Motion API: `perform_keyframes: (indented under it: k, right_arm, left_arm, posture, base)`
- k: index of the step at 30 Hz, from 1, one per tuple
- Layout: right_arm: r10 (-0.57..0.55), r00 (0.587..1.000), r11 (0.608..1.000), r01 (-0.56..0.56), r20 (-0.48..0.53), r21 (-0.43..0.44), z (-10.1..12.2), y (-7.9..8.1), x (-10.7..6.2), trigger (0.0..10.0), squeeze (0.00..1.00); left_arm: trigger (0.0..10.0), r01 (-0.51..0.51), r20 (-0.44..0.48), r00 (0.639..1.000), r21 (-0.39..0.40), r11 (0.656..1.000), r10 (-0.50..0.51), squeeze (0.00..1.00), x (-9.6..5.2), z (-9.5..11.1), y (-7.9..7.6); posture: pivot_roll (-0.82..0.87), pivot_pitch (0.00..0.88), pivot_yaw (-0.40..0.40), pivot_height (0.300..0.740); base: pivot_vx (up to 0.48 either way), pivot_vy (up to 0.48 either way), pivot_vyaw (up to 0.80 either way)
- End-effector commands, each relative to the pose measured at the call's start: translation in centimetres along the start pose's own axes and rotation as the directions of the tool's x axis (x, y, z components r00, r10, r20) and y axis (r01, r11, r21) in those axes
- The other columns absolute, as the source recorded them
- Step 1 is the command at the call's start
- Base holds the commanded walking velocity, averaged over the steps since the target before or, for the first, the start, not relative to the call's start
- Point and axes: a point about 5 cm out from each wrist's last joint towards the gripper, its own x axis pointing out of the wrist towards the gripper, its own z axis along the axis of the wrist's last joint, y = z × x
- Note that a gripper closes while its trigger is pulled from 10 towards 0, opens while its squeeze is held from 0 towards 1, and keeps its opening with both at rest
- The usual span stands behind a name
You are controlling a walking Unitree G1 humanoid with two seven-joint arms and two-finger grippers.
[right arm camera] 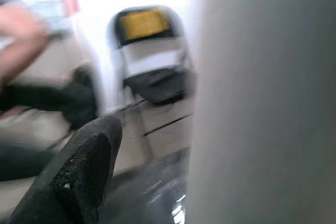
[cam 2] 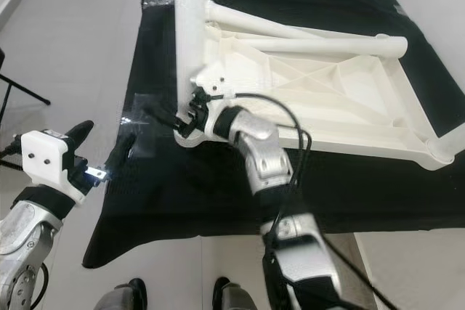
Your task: Building children table
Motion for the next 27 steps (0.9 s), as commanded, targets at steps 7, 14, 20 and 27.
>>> perform_keyframes:
  k: [7,14,20,27]
  right_arm:
    - [0.232,0.973,0.971,-0.232,0.011,0.059,-0.4,0.5,0.8,10.0,0.00]
    - [0.325,0.945,0.939,-0.326,0.033,0.106,-0.2,0.1,1.4,0.0,0.00]
    - [0.242,0.970,0.966,-0.243,0.016,0.093,-0.8,-0.6,0.9,0.0,0.00]
    - [-0.013,1.000,0.996,0.015,-0.015,0.090,-2.0,-2.0,-1.1,0.0,0.00]
  left_arm:
    - [10.0,0.039,-0.036,0.999,-0.003,0.999,-0.039,0.00,-0.1,-0.4,-0.6]
    - [10.0,0.052,-0.038,0.998,-0.003,0.999,-0.052,0.00,-0.1,-0.4,-0.8]
    - [10.0,0.049,-0.041,0.998,-0.004,0.999,-0.049,0.00,-0.2,-0.4,-0.8]
    - [10.0,0.047,-0.043,0.998,-0.006,0.999,-0.047,0.00,-0.3,-0.5,-0.8]
  posture:
    - [0.15,0.258,-0.126,0.740]
    - [0.15,0.261,-0.127,0.740]
    - [0.14,0.261,-0.124,0.740]
    - [0.13,0.257,-0.123,0.740]
  base:
    - [0.000,0.000,0.00]
    - [0.000,0.000,0.00]
    - [0.000,0.000,0.00]
    - [0.000,0.000,0.00]
